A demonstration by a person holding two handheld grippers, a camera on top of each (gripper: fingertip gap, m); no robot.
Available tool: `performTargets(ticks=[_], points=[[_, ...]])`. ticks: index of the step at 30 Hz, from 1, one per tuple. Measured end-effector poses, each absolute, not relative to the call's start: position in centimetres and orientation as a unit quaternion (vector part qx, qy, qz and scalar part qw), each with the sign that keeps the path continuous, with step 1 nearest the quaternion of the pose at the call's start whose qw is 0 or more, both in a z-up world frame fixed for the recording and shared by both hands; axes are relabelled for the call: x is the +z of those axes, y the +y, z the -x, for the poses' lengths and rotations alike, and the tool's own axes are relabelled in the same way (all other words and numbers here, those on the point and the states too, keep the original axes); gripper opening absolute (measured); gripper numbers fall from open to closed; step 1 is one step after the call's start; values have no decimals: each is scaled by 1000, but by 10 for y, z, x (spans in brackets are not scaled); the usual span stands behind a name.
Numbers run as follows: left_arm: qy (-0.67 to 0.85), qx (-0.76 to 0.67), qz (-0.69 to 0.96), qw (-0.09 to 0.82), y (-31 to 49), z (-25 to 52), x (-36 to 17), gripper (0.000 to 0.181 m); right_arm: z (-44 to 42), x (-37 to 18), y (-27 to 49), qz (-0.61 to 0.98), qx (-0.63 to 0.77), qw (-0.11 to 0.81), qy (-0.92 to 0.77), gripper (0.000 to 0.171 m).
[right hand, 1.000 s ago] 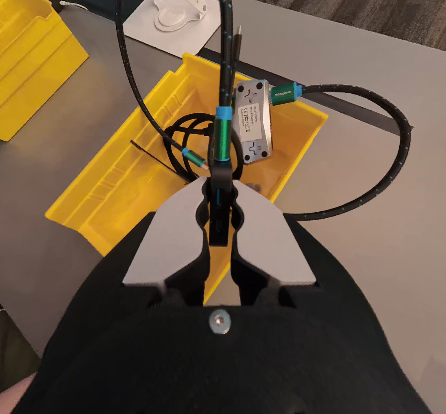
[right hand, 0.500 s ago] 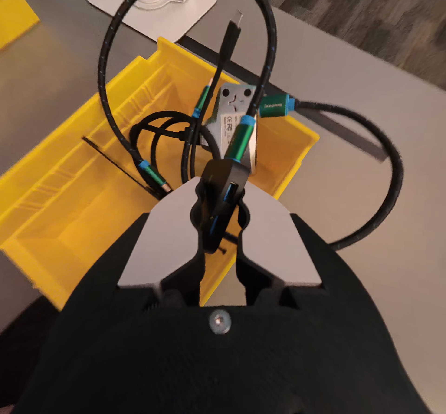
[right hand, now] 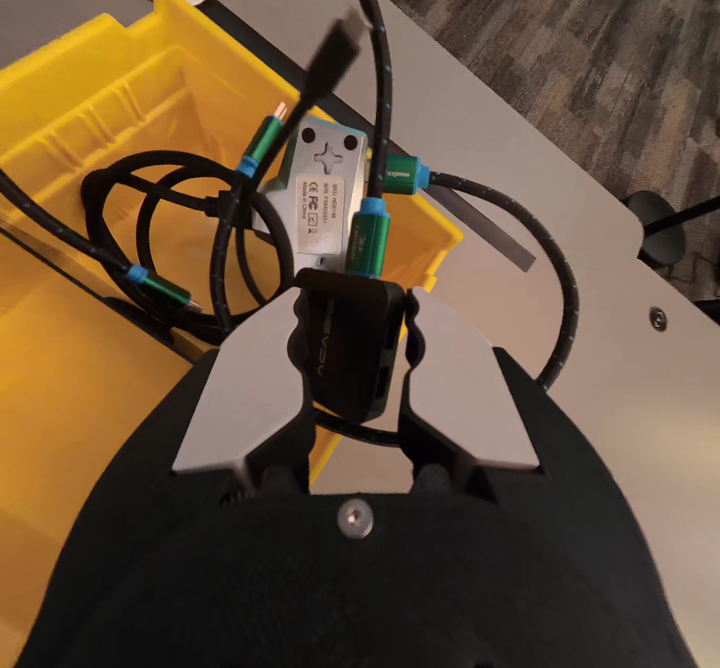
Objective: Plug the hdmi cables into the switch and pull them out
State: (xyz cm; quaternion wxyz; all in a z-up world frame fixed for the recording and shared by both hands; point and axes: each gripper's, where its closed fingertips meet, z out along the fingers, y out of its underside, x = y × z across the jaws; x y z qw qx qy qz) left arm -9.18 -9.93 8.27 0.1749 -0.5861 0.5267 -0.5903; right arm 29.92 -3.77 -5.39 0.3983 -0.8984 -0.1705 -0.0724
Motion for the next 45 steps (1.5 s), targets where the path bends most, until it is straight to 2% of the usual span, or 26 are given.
performTargets(ticks=[3,7,10,13,15,20,22,23,24,25,28,33,36,45], points=[[526,-591,586,176,-99,93,84,31,-300,-44,-39,890,-109,402,-186,54],[522,-586,590,189,-95,100,89,31,-299,-4,-57,877,-128,434,-165,53],[505,-566,609,232,-81,116,96,31,-296,-2,-99,918,-83,373,-109,53],[451,-444,700,330,-32,146,86,32,-294,-31,-140,961,-43,265,-71,50],[408,-350,754,378,-2,179,78,35,-290,-49,-149,972,-1,224,-63,46],[274,-228,841,408,47,260,58,51,-295,-84,-143,987,43,154,-18,44],[213,-140,876,410,68,303,43,57,-293,-96,-143,990,55,129,-25,39],[178,-77,890,412,81,329,35,67,-291,-102,-143,991,59,118,-27,40],[155,-23,898,411,91,349,28,80,-288,-107,-144,992,70,104,-24,37],[151,6,903,403,97,360,19,86,-286,-112,-145,993,78,90,-17,34],[150,27,931,333,103,376,-19,82,-278,-121,-149,993,103,59,-12,20],[146,-3,965,218,93,386,-69,71,-281,-124,-149,996,79,35,-1,12],[129,-7,972,196,92,396,-80,69,-283,-125,-149,997,67,24,4,8],[111,-72,984,123,83,384,-108,44,-278,-125,-149,998,60,13,4,8]])
